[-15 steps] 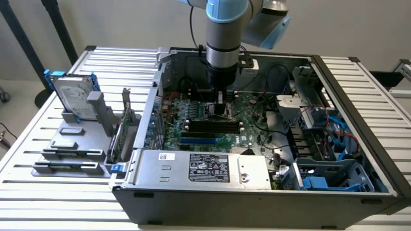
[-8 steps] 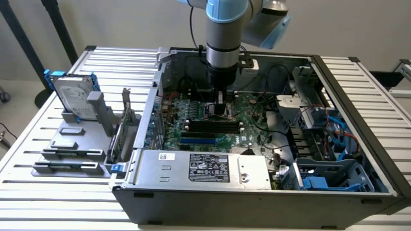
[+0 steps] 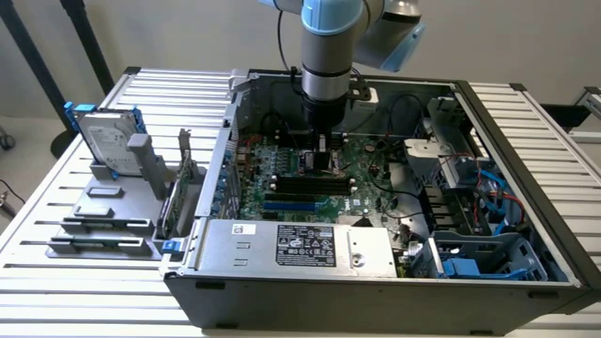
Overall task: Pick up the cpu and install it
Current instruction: 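Place the cpu into insertion slot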
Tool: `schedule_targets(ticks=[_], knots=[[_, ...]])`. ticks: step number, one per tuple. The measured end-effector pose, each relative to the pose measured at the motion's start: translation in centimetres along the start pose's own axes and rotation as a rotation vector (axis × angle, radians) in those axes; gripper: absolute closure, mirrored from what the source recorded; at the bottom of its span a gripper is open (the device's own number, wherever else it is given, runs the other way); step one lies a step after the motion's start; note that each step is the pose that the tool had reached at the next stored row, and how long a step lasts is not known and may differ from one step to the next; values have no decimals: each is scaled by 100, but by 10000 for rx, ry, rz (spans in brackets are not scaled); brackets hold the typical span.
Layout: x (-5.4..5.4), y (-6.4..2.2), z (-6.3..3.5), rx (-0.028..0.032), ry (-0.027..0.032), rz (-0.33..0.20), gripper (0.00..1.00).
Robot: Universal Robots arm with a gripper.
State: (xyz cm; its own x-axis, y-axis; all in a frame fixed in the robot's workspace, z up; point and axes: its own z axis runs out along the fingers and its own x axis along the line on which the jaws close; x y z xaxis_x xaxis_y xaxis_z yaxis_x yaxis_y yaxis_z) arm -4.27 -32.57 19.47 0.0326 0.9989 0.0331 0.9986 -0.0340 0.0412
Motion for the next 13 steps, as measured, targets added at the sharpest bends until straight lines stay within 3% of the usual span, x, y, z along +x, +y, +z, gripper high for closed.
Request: schedule_targets(ticks=[3, 9, 13], knots=[[1, 1, -33, 2, -1, 1, 38], [6, 6, -204, 1, 0, -1, 38], [6, -54, -282, 2, 6, 0, 38]])
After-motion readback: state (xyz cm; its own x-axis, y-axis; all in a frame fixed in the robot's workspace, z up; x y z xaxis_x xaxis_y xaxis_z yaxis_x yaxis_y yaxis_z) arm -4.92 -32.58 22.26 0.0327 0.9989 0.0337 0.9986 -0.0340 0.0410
